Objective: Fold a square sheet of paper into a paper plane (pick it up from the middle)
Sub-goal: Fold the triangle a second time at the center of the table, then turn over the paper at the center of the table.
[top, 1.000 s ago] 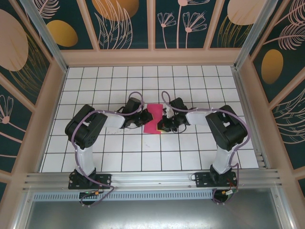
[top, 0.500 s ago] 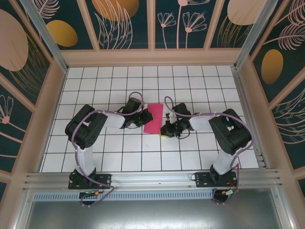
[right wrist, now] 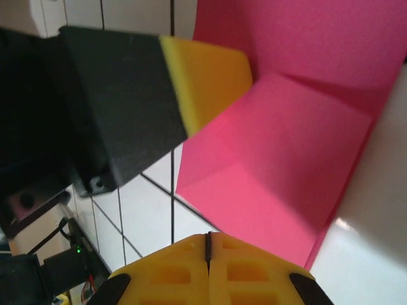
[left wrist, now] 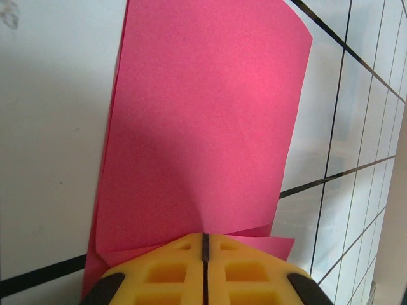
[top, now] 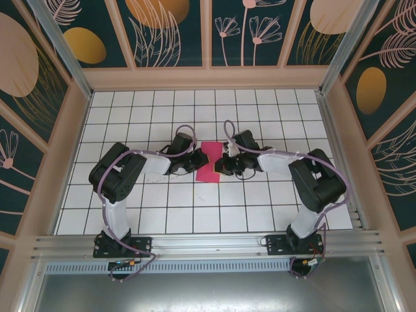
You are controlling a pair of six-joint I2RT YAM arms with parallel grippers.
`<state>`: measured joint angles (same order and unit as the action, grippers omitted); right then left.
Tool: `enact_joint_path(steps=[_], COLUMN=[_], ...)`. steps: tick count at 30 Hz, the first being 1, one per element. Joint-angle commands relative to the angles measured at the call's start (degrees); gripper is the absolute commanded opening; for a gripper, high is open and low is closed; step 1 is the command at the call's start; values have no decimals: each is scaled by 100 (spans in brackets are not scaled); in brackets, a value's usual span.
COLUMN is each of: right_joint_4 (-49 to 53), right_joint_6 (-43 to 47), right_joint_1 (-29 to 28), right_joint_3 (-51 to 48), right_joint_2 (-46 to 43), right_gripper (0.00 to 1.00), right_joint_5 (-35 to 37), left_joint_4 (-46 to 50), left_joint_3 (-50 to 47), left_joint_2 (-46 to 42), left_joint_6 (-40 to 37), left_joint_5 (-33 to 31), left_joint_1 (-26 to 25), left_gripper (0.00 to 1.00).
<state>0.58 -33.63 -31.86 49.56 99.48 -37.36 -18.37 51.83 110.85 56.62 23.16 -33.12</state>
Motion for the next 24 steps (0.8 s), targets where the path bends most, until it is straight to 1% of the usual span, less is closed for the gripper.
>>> enact_joint_path(steps=[1, 6, 9, 12, 13, 16, 19, 21, 24], right_joint_4=[9, 71, 79, 51, 77, 78, 93, 82, 74], right_joint_6=[-77, -8, -42, -57, -48, -47, -39, -52, -65], right_joint_1=[-14, -27, -20, -14, -13, -14, -14, -13, -11], right_joint_3=[0, -285, -364, -378, -355, -348, -342, -353, -357], right_joint_2=[362, 510, 548, 559, 563, 550, 555, 535, 543], right_gripper=[5, 5, 5, 4, 4, 4, 4, 4, 4], right_joint_5=[114, 274, 339, 356, 377, 378, 385, 405, 392], left_joint_4=[521, 642, 647, 1012, 1086, 844, 176, -180, -44], left_joint_3=[60, 218, 346, 662, 721, 498, 139, 64, 64], left_joint_2=[212, 109, -109, -422, -531, -790, -760, -589, -338], left_joint_6=[-158, -247, -409, -729, -821, -633, -337, -225, -199], left_joint_5=[-294, -301, -225, -341, -334, -114, 484, 821, 728], left_joint_1=[16, 9, 11, 3, 4, -10, -67, -106, -157], left_gripper=[10, 12, 18, 24, 24, 23, 19, 18, 16])
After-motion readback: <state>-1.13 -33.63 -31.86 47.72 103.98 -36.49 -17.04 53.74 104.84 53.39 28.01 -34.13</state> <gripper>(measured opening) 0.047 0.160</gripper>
